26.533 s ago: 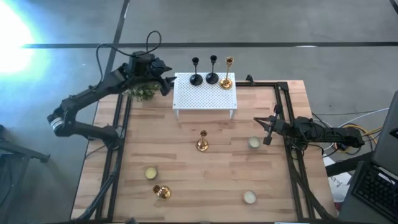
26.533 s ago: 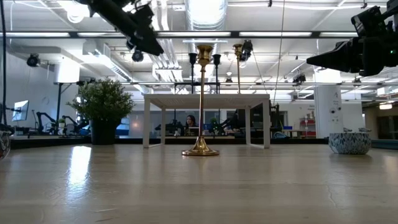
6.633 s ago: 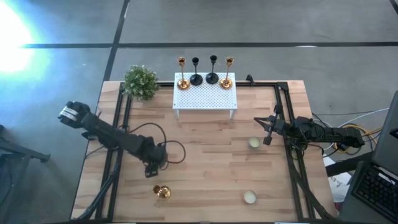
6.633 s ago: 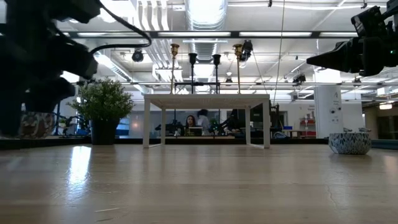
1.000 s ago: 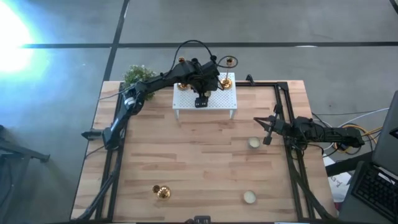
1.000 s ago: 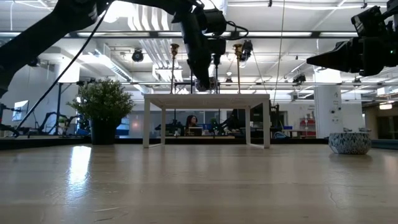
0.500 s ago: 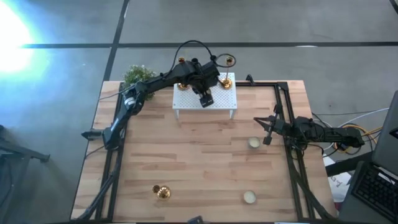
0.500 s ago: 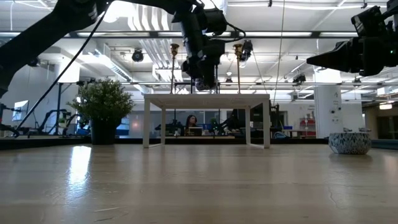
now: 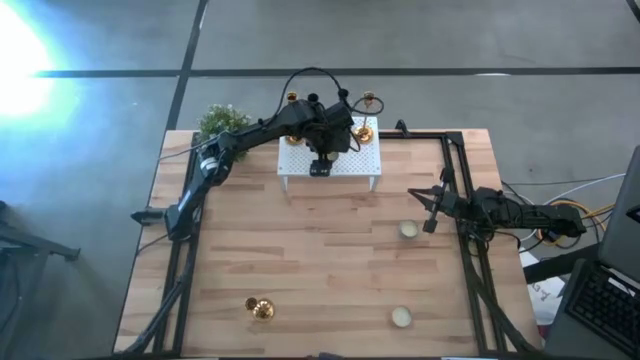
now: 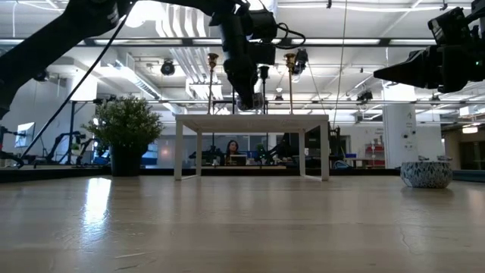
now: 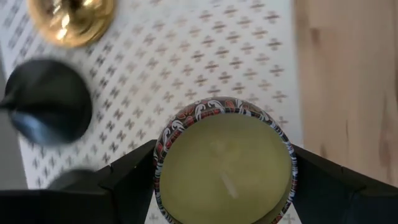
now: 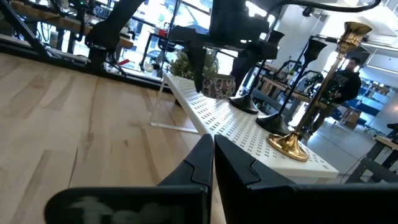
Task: Pick & Place candle stick holders
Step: Put the black scented candle on the shelf
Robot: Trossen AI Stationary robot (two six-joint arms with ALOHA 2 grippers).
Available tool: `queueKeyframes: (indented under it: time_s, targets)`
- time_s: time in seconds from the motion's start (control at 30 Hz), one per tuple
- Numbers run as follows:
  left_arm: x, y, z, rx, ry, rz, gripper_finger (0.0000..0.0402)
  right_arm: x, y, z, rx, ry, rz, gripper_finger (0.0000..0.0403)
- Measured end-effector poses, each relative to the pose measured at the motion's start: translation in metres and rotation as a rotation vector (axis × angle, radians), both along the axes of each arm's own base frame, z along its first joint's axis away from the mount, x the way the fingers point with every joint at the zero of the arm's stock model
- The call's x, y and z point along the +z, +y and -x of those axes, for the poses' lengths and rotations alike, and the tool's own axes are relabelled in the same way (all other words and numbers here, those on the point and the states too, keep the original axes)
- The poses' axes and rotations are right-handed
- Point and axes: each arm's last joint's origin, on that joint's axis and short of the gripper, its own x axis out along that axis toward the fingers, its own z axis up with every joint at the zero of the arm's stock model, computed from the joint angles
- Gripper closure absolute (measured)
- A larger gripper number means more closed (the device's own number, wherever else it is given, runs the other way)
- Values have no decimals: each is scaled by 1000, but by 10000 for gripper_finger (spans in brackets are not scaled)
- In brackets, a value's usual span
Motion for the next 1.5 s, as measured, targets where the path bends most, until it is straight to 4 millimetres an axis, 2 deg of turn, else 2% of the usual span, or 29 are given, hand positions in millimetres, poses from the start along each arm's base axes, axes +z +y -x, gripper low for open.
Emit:
queueKeyframes:
  time_s: [0.27,0.63,0.93,1.5]
  targets:
    - [1,-4,-1,-200,12,-23,97,0,0,0,0,0,0,394]
    - [3,-12,-3,-301,7,-30,99,0,0,0,0,0,0,394]
    - [14,-30,-1,-415,0,-53,99,0,0,0,0,0,0,394]
    - [19,-32,3,-416,-4,-51,99,0,0,0,0,0,0,394]
